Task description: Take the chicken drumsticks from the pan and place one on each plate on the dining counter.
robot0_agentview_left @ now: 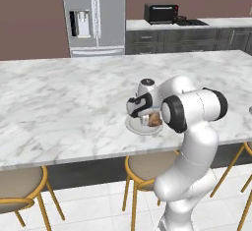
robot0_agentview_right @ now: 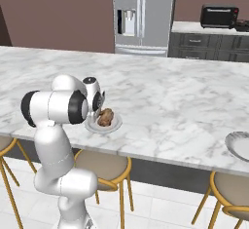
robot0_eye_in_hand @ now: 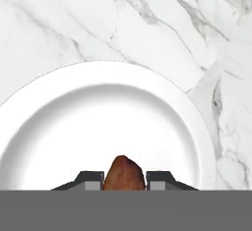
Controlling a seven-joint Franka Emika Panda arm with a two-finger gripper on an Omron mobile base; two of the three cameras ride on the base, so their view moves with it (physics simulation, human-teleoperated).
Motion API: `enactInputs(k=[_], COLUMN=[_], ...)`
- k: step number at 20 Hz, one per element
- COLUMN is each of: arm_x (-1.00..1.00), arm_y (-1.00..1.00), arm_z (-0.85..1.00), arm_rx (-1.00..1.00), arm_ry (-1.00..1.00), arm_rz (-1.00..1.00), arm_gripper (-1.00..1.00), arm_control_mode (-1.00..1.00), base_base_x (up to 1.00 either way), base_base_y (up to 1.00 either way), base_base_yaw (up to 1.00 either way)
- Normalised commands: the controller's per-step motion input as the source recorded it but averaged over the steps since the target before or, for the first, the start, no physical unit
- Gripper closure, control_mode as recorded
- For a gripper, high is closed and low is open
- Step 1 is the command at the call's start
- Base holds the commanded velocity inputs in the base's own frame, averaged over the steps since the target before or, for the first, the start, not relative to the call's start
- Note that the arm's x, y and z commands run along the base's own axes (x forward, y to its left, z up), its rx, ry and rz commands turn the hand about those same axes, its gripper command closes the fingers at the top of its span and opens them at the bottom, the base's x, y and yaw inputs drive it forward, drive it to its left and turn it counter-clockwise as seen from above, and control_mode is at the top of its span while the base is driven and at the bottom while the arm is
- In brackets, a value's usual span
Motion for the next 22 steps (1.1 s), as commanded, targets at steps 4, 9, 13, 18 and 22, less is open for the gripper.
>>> enactInputs(k=[4, 9, 13, 18, 22], arm_x=[0.19, 0.17, 0.18, 0.21, 0.21], arm_y=[0.0, 0.01, 0.03, 0.05, 0.06], arm_z=[-0.22, -0.18, -0.16, -0.16, -0.16], arm_rx=[0.0, 0.0, 0.0, 0.0, 0.0], arm_ry=[0.0, 0.0, 0.0, 0.0, 0.0], arm_rz=[0.0, 0.0, 0.0, 0.0, 0.0], arm_gripper=[1.0, 1.0, 1.0, 1.0, 1.0], arm_control_mode=[-1.0, -1.0, -1.0, -1.0, -1.0], base_base_x=[0.0, 0.0, 0.0, 0.0, 0.0], base_base_y=[0.0, 0.0, 0.0, 0.0, 0.0], base_base_yaw=[0.0, 0.0, 0.0, 0.0, 0.0])
